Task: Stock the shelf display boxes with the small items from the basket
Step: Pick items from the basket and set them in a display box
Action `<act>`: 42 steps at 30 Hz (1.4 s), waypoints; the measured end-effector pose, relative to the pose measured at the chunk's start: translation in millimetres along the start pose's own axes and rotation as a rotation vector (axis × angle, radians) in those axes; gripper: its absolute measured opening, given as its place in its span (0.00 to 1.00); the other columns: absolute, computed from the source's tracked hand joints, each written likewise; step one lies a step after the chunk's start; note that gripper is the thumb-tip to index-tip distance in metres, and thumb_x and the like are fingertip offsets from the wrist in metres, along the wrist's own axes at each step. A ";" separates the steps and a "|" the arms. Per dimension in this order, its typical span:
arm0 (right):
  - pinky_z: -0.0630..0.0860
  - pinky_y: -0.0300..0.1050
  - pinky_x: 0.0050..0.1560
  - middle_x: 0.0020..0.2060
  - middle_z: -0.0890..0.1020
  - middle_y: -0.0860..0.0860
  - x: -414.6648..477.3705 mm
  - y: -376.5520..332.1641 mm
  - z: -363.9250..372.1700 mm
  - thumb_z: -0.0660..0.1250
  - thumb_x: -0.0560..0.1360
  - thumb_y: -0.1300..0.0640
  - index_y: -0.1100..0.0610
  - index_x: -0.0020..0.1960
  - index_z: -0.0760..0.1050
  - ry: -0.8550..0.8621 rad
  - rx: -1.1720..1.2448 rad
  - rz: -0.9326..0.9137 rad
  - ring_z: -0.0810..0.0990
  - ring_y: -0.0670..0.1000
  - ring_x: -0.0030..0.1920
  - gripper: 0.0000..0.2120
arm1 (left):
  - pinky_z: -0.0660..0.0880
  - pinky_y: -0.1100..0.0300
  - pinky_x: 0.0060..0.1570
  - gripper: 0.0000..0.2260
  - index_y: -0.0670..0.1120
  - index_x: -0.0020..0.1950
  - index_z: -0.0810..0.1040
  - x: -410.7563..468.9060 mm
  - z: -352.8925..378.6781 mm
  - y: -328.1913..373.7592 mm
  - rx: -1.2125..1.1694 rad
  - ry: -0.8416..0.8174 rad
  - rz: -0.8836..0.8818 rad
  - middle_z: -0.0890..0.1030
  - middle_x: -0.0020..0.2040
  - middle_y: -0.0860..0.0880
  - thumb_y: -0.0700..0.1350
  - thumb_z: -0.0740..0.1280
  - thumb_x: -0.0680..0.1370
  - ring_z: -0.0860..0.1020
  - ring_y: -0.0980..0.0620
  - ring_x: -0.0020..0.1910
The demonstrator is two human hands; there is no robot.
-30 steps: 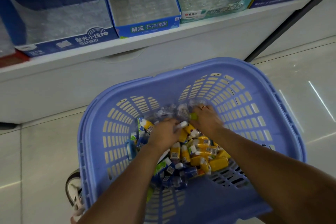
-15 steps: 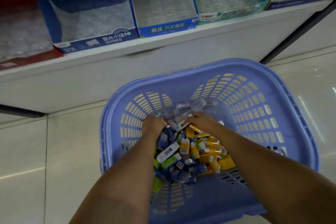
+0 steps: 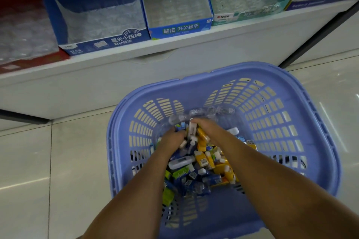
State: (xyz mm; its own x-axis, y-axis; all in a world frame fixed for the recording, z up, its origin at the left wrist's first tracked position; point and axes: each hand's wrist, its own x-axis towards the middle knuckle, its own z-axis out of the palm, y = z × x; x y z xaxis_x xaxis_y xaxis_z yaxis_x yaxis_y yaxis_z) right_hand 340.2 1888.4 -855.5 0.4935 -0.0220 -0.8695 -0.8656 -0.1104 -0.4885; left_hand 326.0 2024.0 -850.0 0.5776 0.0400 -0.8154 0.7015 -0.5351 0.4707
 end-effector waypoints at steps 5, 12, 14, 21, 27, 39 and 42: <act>0.73 0.57 0.62 0.55 0.80 0.61 -16.0 2.4 -8.7 0.65 0.76 0.54 0.57 0.53 0.78 -0.138 -0.057 -0.113 0.78 0.60 0.57 0.09 | 0.75 0.65 0.31 0.10 0.47 0.40 0.72 -19.1 -7.5 21.7 -0.293 -0.079 -0.122 0.74 0.38 0.47 0.46 0.59 0.81 0.72 0.51 0.35; 0.71 0.35 0.45 0.48 0.76 0.52 -75.4 3.9 -58.5 0.61 0.78 0.62 0.57 0.49 0.72 -0.384 -0.845 -0.343 0.73 0.51 0.49 0.02 | 0.73 0.51 0.51 0.18 0.46 0.50 0.77 -71.7 12.0 17.9 0.536 -0.361 0.259 0.78 0.55 0.42 0.58 0.57 0.77 0.77 0.44 0.52; 0.73 0.43 0.57 0.59 0.76 0.51 -95.8 20.9 -74.1 0.60 0.79 0.53 0.54 0.60 0.72 -0.491 -1.105 -0.390 0.74 0.51 0.57 0.11 | 0.63 0.42 0.67 0.30 0.49 0.73 0.63 -90.2 21.9 1.1 0.947 -0.320 0.348 0.62 0.75 0.44 0.64 0.51 0.75 0.63 0.37 0.70; 0.45 0.63 0.74 0.75 0.32 0.49 -114.8 69.2 -114.0 0.48 0.80 0.38 0.45 0.76 0.35 -0.366 -1.775 -0.154 0.36 0.56 0.76 0.32 | 0.51 0.33 0.70 0.45 0.50 0.77 0.35 -106.8 27.1 -14.9 0.974 -0.353 -0.068 0.27 0.74 0.49 0.72 0.54 0.73 0.35 0.33 0.74; 0.52 0.59 0.74 0.76 0.34 0.54 -114.3 68.2 -104.6 0.56 0.81 0.45 0.48 0.77 0.36 -0.372 -1.767 -0.122 0.37 0.59 0.76 0.35 | 0.60 0.38 0.69 0.45 0.51 0.77 0.36 -103.5 23.4 -8.3 1.009 -0.361 -0.064 0.28 0.75 0.47 0.71 0.56 0.73 0.45 0.34 0.75; 0.74 0.52 0.61 0.66 0.73 0.56 -39.6 -23.6 -47.4 0.60 0.75 0.66 0.54 0.72 0.64 0.132 -1.356 -0.622 0.73 0.57 0.64 0.25 | 0.64 0.49 0.68 0.32 0.43 0.76 0.56 -22.8 -10.2 27.3 0.971 -0.005 0.517 0.56 0.75 0.44 0.55 0.62 0.77 0.60 0.42 0.72; 0.71 0.53 0.65 0.70 0.67 0.55 -13.6 -21.6 -15.7 0.62 0.73 0.67 0.52 0.75 0.56 0.072 -1.401 -0.717 0.66 0.57 0.69 0.34 | 0.67 0.50 0.65 0.27 0.46 0.74 0.61 -8.2 -1.8 14.8 0.975 0.151 0.533 0.57 0.73 0.43 0.54 0.62 0.77 0.60 0.42 0.70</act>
State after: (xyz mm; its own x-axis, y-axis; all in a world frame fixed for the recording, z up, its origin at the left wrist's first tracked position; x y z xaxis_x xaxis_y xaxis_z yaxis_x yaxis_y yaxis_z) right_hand 353.5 1875.6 -832.0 0.7884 0.3958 -0.4709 0.2841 -0.9133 -0.2920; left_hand 332.4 2017.2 -835.8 0.7978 -0.3249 -0.5078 -0.2393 -0.9438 0.2279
